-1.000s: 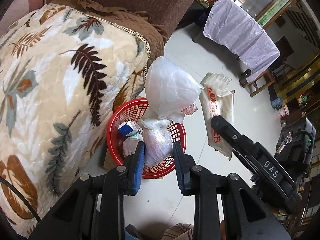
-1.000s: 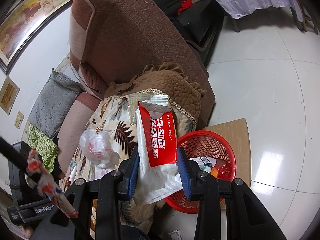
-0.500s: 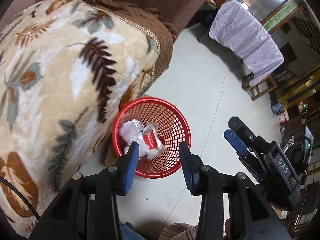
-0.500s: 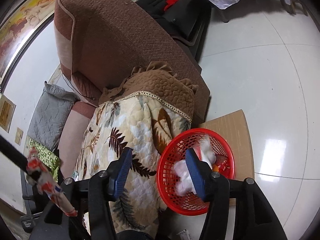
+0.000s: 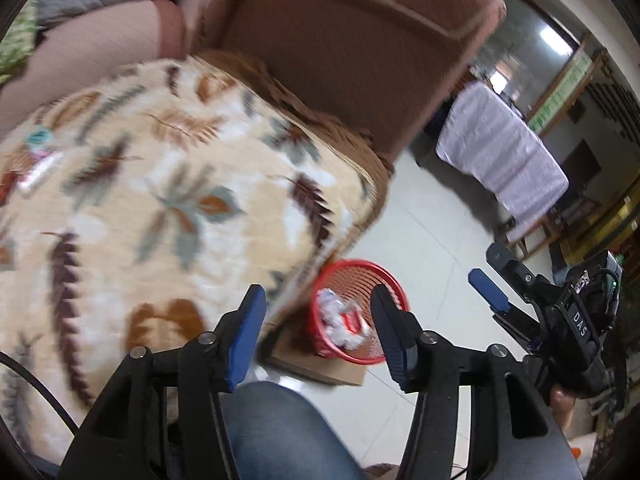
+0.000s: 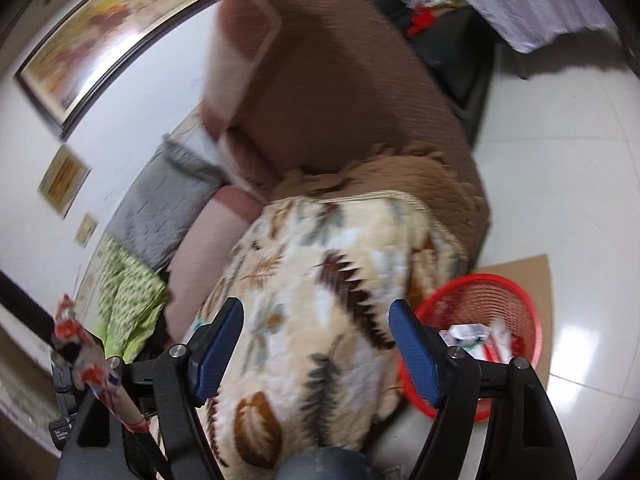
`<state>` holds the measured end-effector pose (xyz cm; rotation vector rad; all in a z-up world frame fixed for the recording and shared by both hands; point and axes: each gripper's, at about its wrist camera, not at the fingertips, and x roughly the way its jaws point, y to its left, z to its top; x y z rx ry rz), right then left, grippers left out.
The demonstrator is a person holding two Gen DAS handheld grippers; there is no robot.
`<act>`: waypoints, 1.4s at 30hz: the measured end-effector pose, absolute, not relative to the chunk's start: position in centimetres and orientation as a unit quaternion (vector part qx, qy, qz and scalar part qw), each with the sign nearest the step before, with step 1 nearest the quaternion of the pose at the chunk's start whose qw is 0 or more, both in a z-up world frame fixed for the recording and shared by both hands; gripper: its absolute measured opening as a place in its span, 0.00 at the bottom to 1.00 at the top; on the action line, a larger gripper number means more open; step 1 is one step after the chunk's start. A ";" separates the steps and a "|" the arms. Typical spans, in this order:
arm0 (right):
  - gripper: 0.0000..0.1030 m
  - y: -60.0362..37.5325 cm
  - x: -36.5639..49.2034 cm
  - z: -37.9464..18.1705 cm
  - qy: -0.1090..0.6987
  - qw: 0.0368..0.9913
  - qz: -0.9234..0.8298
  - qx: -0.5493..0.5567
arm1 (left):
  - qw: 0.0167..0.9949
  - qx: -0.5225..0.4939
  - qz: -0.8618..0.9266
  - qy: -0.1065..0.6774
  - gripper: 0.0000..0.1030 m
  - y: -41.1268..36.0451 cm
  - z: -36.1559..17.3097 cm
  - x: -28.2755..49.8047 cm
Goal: Collect trash
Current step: 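Move both open tools back over the remaining trash on the sofa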
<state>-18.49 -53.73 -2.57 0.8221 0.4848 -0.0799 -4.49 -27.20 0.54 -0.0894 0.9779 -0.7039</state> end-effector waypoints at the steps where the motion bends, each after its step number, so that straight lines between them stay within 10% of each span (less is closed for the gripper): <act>1: 0.78 -52.7 -17.9 -2.0 0.235 0.890 -0.027 0.390 | 0.830 -0.046 -0.323 0.452 0.53 -25.9 1.0 -4.4; 29: 0.78 -28.6 6.3 2.1 0.343 0.876 0.164 0.295 | 0.902 -0.200 -0.144 0.356 0.54 3.6 8.9 12.3; 42: 0.71 -19.9 20.5 -5.0 0.428 0.838 0.187 0.281 | 0.850 -0.270 -0.092 0.443 0.54 9.3 -3.9 22.4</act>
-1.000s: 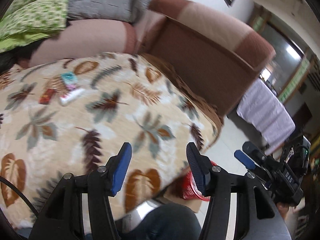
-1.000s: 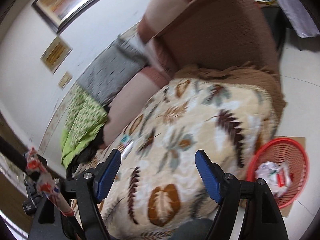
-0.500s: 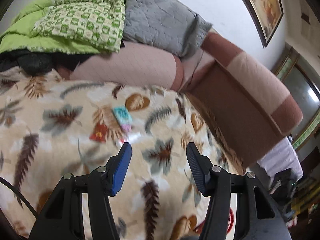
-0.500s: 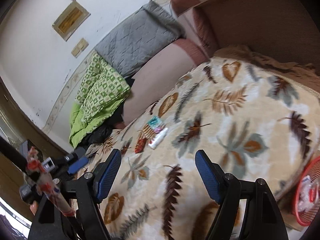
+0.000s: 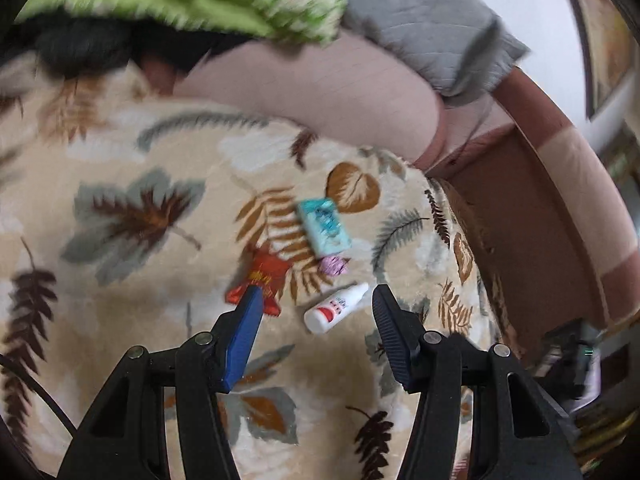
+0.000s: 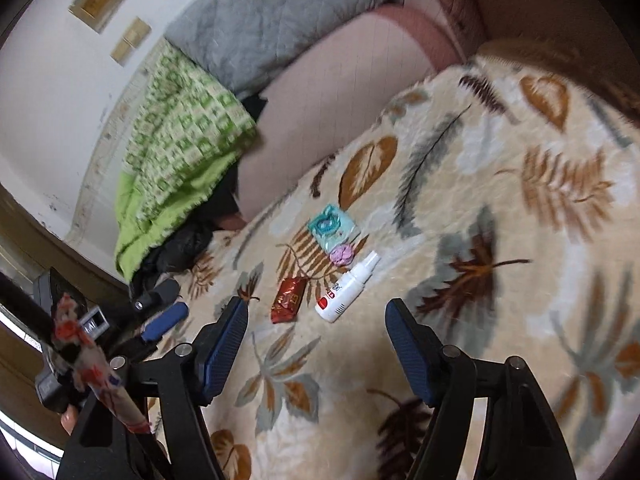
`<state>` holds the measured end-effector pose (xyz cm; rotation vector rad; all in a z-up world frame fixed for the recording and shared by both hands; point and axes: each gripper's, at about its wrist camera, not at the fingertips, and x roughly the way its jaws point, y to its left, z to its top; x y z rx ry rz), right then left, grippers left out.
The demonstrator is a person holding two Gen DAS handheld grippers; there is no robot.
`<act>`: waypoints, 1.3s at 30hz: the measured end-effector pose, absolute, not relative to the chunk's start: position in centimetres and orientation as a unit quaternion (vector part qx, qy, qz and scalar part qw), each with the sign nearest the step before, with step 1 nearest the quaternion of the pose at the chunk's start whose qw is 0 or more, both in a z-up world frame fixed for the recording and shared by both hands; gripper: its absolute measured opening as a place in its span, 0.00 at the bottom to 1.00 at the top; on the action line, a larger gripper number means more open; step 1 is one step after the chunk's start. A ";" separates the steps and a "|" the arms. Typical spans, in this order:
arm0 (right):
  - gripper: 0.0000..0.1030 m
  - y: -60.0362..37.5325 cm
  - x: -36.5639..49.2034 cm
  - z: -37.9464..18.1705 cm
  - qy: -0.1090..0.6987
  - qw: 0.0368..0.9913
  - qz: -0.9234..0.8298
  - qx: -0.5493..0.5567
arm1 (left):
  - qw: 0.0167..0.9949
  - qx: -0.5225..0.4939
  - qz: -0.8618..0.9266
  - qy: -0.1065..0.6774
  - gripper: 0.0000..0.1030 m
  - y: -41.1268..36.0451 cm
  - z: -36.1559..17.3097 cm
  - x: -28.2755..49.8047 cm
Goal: Collect trash
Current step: 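Move both open tools back over the remaining trash on the sofa, then grasp the red candy wrapper with the left tool while the right tool grasps the white spray bottle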
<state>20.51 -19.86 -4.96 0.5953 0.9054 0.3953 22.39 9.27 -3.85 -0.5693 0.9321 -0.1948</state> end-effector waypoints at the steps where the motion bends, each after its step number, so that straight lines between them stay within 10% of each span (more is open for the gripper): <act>1: 0.70 -18.8 21.7 -6.1 0.440 0.832 0.189 0.280 | 0.847 -0.274 -0.092 0.447 0.54 9.6 -4.5 22.6; 24: 0.39 -17.0 25.5 -14.4 0.500 0.809 0.166 0.259 | 0.841 -0.168 -0.049 0.511 0.53 6.2 -10.6 27.9; 35: 0.39 -22.6 19.4 -12.4 0.448 0.825 0.170 0.300 | 0.843 -0.098 -0.009 0.529 0.03 4.4 -11.9 28.4; 39: 0.39 -24.1 17.2 -11.6 0.437 0.826 0.163 0.316 | 0.847 -0.111 -0.025 0.520 0.01 4.4 -10.6 27.0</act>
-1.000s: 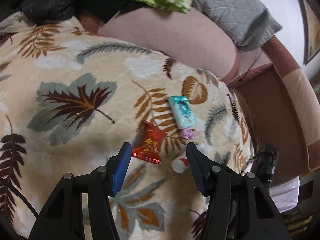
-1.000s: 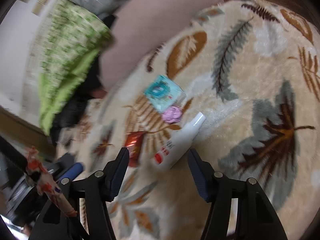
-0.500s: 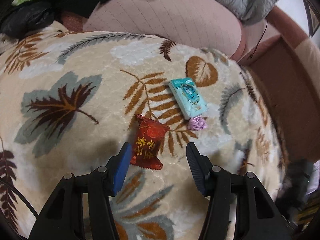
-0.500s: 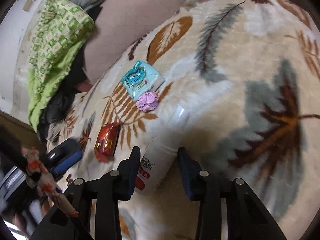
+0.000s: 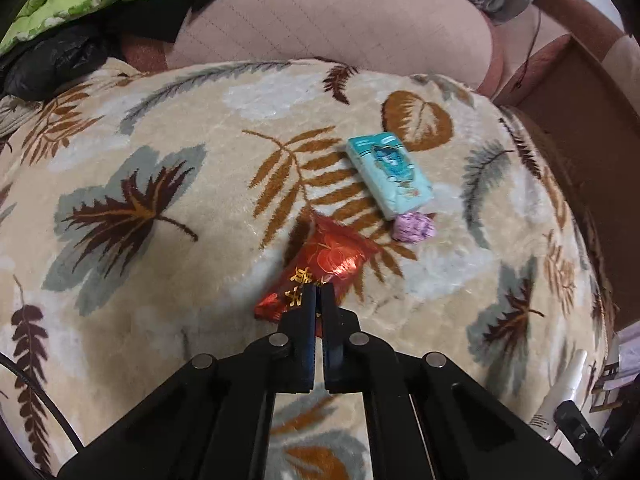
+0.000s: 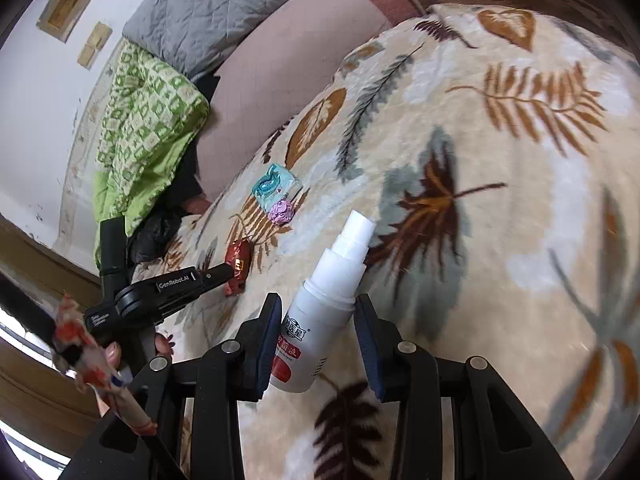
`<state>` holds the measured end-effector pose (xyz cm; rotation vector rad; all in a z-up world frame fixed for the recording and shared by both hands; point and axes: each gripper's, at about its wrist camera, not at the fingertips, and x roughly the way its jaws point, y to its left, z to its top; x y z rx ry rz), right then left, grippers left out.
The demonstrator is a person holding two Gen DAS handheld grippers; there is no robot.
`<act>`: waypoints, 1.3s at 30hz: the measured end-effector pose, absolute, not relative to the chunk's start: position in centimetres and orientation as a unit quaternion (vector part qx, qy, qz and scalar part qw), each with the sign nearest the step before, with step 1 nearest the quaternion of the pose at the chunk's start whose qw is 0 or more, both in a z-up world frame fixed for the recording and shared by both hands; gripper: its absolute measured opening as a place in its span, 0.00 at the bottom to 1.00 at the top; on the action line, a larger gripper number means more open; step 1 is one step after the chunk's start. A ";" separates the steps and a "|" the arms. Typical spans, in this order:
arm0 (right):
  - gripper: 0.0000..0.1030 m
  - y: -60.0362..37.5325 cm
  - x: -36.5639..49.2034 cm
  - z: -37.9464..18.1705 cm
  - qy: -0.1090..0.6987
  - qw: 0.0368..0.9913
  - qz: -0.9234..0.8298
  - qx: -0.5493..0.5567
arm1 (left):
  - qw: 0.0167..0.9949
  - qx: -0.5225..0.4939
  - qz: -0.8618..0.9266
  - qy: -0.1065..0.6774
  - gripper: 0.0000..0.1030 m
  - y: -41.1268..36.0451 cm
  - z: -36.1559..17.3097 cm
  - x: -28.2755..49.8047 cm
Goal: Collect trash
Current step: 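Grasp the red candy wrapper with the left tool while the right tool grasps the white spray bottle, then carry the red candy wrapper and white spray bottle toward the red wastebasket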
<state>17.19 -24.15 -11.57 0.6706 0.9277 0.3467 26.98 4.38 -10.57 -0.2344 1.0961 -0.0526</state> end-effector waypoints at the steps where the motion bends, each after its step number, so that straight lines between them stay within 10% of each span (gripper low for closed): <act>1: 0.39 -24.5 16.5 -11.2 0.432 0.829 0.162 0.316 | 0.847 -0.115 -0.031 0.518 0.00 4.3 -10.2 26.5; 11: 0.39 -27.1 9.5 -6.2 0.390 0.850 0.160 0.315 | 0.878 -0.093 -0.072 0.464 0.01 3.6 -4.7 19.3; 15: 0.39 -27.9 7.2 -5.1 0.380 0.855 0.164 0.313 | 0.882 -0.093 -0.058 0.458 0.47 4.6 -5.5 19.6; 29: 0.39 -27.9 8.9 -7.1 0.393 0.849 0.159 0.314 | 0.844 0.067 -0.059 0.529 0.46 0.2 -12.7 24.7; 31: 0.39 -27.9 9.3 -7.6 0.396 0.848 0.158 0.316 | 0.827 0.072 -0.032 0.557 0.30 0.9 -14.4 25.5; 39: 0.39 -28.5 9.5 -8.8 0.399 0.842 0.151 0.331 | 0.834 -0.043 -0.071 0.545 0.20 3.0 -12.6 24.8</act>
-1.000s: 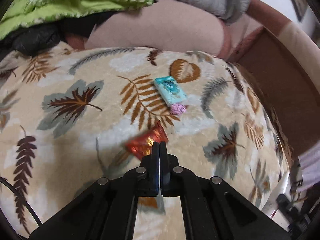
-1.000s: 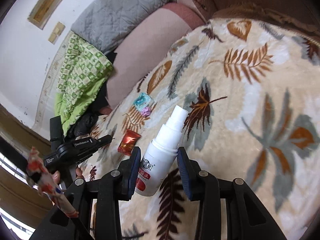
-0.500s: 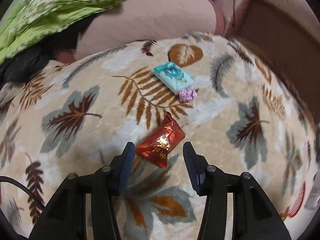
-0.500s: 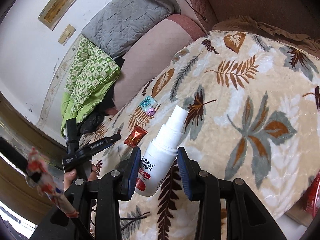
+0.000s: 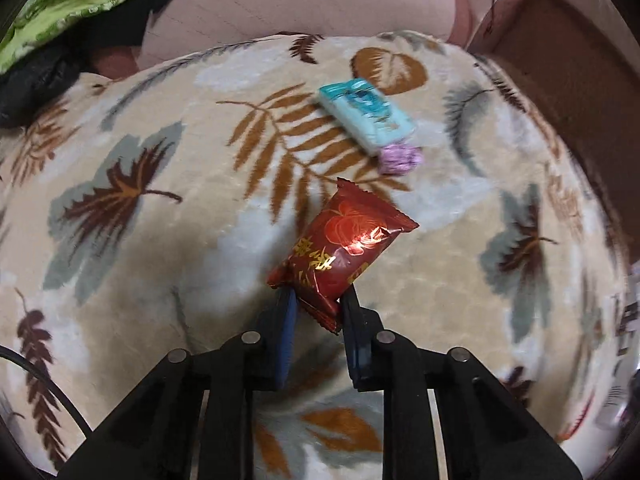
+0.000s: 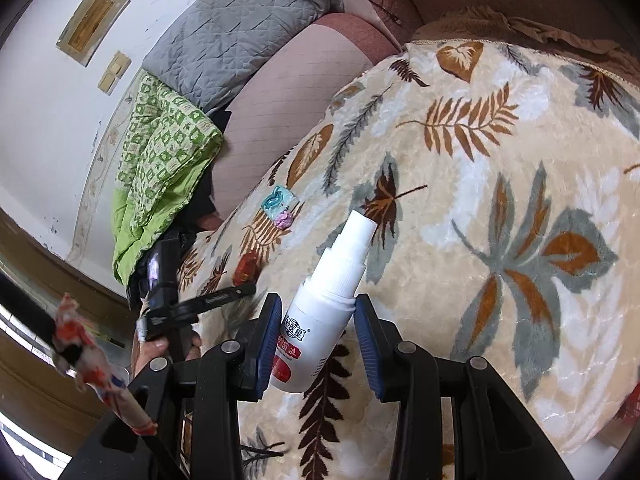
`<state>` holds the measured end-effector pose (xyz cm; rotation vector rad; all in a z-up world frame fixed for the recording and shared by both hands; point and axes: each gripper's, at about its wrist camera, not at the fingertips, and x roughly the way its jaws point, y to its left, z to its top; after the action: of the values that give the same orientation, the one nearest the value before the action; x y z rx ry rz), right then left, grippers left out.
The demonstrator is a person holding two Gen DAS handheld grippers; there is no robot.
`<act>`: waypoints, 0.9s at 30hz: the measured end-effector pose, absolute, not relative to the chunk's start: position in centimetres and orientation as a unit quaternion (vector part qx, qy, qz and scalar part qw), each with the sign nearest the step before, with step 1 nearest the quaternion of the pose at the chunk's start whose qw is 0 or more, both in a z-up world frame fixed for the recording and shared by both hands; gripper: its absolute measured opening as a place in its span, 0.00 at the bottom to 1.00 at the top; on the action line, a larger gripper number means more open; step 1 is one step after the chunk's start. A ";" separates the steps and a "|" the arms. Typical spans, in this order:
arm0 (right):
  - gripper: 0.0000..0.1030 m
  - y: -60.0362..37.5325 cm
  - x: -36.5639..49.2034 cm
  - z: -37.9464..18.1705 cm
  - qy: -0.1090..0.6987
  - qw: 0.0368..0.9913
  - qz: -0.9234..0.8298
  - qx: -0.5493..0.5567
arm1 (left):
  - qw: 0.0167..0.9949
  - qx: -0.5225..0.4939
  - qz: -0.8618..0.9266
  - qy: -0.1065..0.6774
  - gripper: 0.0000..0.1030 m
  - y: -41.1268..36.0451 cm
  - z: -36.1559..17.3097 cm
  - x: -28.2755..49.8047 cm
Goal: Collect trash
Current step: 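Carry the red candy wrapper and white spray bottle toward the red wastebasket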
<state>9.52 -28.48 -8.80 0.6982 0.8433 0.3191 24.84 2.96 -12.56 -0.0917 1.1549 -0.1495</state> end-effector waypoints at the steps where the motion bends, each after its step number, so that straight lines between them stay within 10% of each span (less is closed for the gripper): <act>1: 0.39 -28.5 9.3 -8.7 0.399 0.842 0.152 0.330 | 0.834 -0.051 -0.077 0.544 0.19 2.9 -12.3 24.6; 27: 0.39 -37.4 -9.3 0.9 0.297 0.892 0.135 0.314 | 0.894 -0.105 -0.186 0.394 0.19 -10.3 6.3 -6.0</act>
<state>-9.30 -37.39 0.92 0.6521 0.6166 0.2799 -6.01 -10.30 6.28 -0.2174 0.8179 -0.3866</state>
